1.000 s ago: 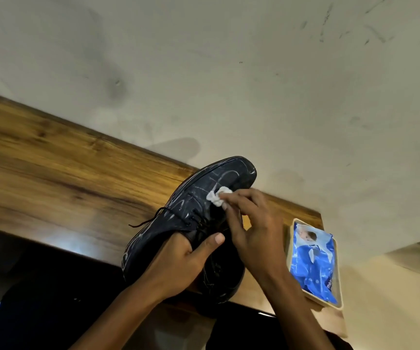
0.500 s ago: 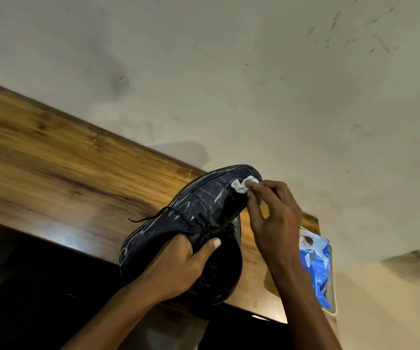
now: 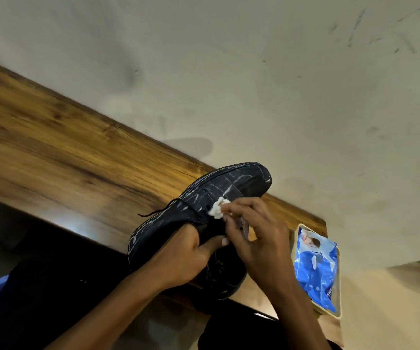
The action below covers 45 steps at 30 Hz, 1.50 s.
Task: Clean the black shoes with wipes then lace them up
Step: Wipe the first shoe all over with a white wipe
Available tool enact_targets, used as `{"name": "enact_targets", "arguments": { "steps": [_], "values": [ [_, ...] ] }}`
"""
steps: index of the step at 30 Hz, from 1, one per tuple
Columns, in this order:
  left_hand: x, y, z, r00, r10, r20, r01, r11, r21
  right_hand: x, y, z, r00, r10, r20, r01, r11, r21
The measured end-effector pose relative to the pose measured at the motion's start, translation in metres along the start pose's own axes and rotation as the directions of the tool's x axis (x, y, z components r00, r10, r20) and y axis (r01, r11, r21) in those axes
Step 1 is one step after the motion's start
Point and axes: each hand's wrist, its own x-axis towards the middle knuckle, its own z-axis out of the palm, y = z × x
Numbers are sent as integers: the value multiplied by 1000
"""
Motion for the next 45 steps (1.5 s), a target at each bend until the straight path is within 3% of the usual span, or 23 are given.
{"name": "enact_targets", "arguments": {
  "steps": [4, 7, 10, 13, 17, 24, 27, 31, 33, 36, 39, 43, 45],
  "values": [
    [-1, 1, 1, 1000, -28, -13, 30, 995, 95, 5, 17, 2, 985, 137, -106, -144, 988, -62],
    [0, 1, 2, 1000, -8, 16, 6, 994, 111, -2, -4, 4, 979, 186, -86, -180, 981, 74],
    [0, -1, -1, 993, 112, 42, -117, 984, 135, -7, -30, 6, 993, 116, -20, -111, 981, 158],
    [6, -8, -2, 946, 314, 77, -322, 896, 306, -10, -33, 11, 997, -20, 75, 17, 999, 40],
    [7, -10, -2, 925, 379, 34, -364, 855, 370, -4, -17, 9, 985, -105, 135, 114, 992, -59],
    [5, -5, -6, 951, 308, 34, -294, 862, 414, 7, -7, 1, 984, -69, 167, 53, 994, 100],
    [2, -1, -4, 980, 194, 50, -192, 839, 509, 13, 6, -1, 989, -20, 147, 17, 1000, 25],
    [5, -1, -2, 975, 204, 87, -218, 801, 557, 12, -2, 5, 997, -18, 70, 28, 990, -142],
    [6, -4, 1, 969, 212, 130, -247, 751, 612, 4, -18, 7, 992, -35, 123, 50, 991, -122],
    [2, -4, 2, 970, 153, 189, -243, 580, 778, -5, -36, 10, 969, -88, 231, 107, 992, -70],
    [6, -4, 2, 959, 237, 158, -271, 587, 763, -2, -29, 7, 958, -132, 254, 161, 982, -95],
    [9, -6, 3, 986, 87, 141, -161, 701, 695, 9, 2, -6, 994, -53, 94, 70, 978, -197],
    [10, -8, 1, 987, 94, 127, -156, 713, 684, 12, 3, -8, 999, -20, 41, 28, 980, -197]
  ]
}}
